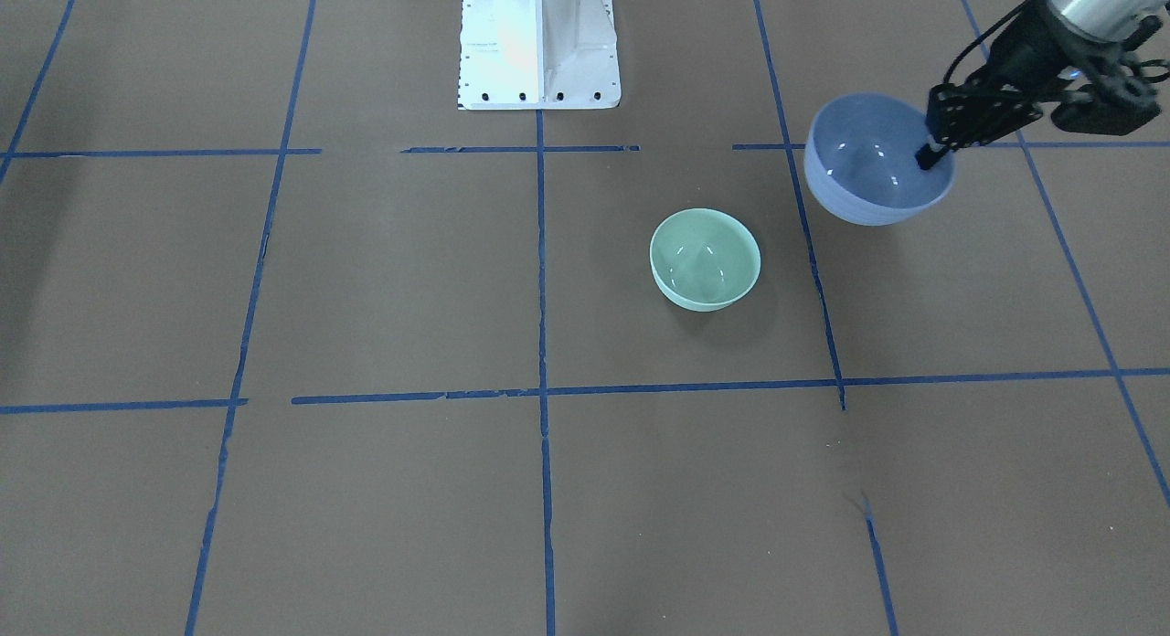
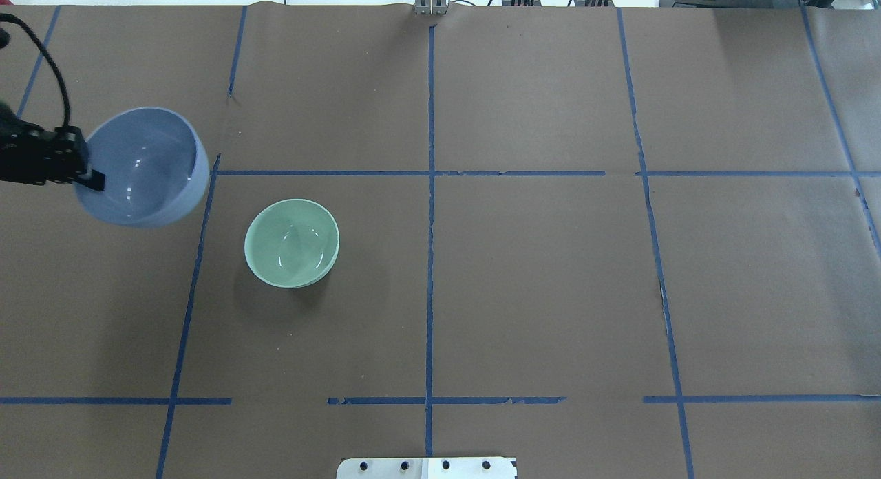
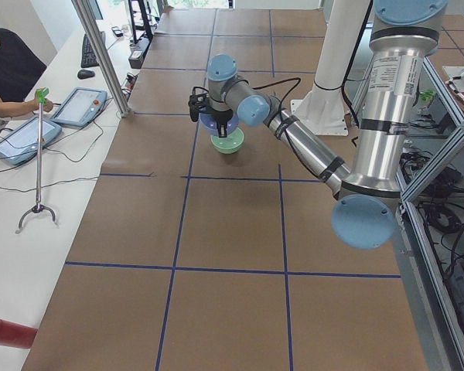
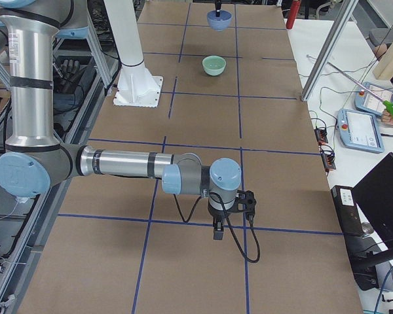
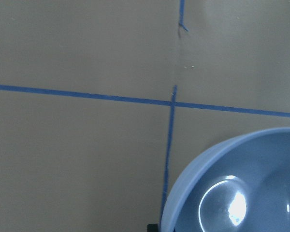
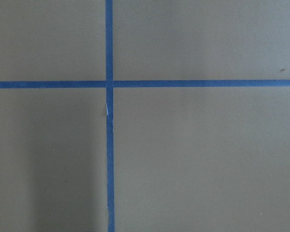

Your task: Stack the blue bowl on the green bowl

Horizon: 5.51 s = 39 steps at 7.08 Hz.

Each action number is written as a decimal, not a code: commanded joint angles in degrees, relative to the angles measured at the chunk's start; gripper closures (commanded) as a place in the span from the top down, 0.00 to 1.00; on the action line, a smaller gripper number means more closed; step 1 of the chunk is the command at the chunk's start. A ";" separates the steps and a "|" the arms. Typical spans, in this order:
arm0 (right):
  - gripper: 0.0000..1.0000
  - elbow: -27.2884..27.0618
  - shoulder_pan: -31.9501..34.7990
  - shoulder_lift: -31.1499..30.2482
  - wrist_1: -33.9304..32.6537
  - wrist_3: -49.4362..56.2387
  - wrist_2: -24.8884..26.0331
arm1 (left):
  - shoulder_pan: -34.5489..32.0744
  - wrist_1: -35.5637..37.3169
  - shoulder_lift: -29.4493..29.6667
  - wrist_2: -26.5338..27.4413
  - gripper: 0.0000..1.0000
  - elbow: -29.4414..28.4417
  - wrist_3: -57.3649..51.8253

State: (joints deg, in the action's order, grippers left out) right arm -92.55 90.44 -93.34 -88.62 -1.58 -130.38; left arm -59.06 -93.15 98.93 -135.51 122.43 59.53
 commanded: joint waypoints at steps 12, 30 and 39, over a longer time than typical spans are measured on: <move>1.00 0.00 0.00 0.00 0.02 0.00 -0.05 | 15.99 -16.71 5.57 11.15 0.99 -14.84 15.18; 1.00 0.00 0.00 0.00 -0.06 0.00 -0.05 | -33.66 2.27 -10.42 4.73 1.00 -32.61 -67.71; 1.00 0.00 0.00 0.00 0.02 0.00 0.04 | -33.49 3.59 -12.27 -0.10 1.00 -29.71 -61.73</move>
State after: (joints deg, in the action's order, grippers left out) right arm -92.55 90.44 -93.34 -88.62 -1.58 -130.34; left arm -92.55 -89.62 86.62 -135.62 92.95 -2.23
